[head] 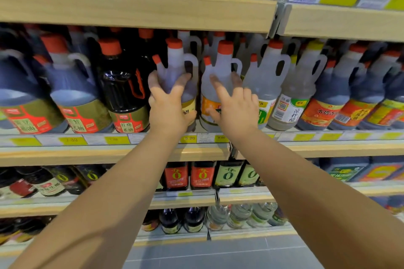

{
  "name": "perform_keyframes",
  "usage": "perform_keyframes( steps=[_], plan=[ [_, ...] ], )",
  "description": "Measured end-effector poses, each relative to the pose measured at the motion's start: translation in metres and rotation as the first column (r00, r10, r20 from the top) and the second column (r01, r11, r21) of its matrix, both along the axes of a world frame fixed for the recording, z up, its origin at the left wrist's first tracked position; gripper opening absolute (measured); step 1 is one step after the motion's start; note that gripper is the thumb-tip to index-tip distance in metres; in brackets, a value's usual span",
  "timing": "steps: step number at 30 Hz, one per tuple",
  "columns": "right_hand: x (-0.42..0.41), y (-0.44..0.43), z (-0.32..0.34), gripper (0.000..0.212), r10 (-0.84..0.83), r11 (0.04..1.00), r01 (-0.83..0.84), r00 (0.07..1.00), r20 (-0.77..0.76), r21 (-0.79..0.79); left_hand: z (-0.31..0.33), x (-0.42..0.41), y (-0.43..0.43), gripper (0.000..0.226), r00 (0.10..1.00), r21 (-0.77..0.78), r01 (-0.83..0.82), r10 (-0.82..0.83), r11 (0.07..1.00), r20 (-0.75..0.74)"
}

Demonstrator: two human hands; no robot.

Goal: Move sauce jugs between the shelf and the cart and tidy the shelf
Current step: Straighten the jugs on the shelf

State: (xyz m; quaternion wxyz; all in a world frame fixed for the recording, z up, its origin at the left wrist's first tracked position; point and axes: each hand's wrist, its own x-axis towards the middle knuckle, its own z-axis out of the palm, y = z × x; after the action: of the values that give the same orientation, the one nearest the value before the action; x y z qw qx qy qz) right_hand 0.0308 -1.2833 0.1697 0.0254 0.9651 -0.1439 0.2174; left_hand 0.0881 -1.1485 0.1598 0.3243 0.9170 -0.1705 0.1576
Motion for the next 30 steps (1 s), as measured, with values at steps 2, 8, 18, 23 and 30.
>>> perform_keyframes(
  steps=[2,8,18,23,30],
  plan=[
    [0.000,0.000,-0.001,0.073,-0.002,1.000,0.002,1.000,-0.002,-0.001,0.000,0.000,0.000,0.081,1.000,0.003,-0.001,0.001,1.000,-0.005],
    [-0.001,-0.001,-0.002,0.073,-0.011,1.000,0.011,1.000,-0.011,0.000,-0.002,0.001,-0.003,0.084,1.000,0.046,-0.016,0.016,0.999,0.003],
    [-0.021,0.010,0.013,0.062,0.002,0.996,0.005,0.996,-0.087,0.090,0.021,-0.019,0.021,0.086,0.972,0.194,0.170,-0.132,0.966,-0.194],
    [-0.073,0.044,0.027,0.044,0.130,0.940,-0.083,0.984,-0.123,0.332,0.040,-0.064,0.069,0.053,0.932,0.203,0.219,-0.143,0.954,-0.332],
    [-0.141,0.125,0.080,0.027,0.322,0.790,-0.234,0.945,-0.058,0.567,0.096,-0.158,0.162,0.031,0.936,0.015,0.017,-0.010,1.000,-0.352]
  ],
)
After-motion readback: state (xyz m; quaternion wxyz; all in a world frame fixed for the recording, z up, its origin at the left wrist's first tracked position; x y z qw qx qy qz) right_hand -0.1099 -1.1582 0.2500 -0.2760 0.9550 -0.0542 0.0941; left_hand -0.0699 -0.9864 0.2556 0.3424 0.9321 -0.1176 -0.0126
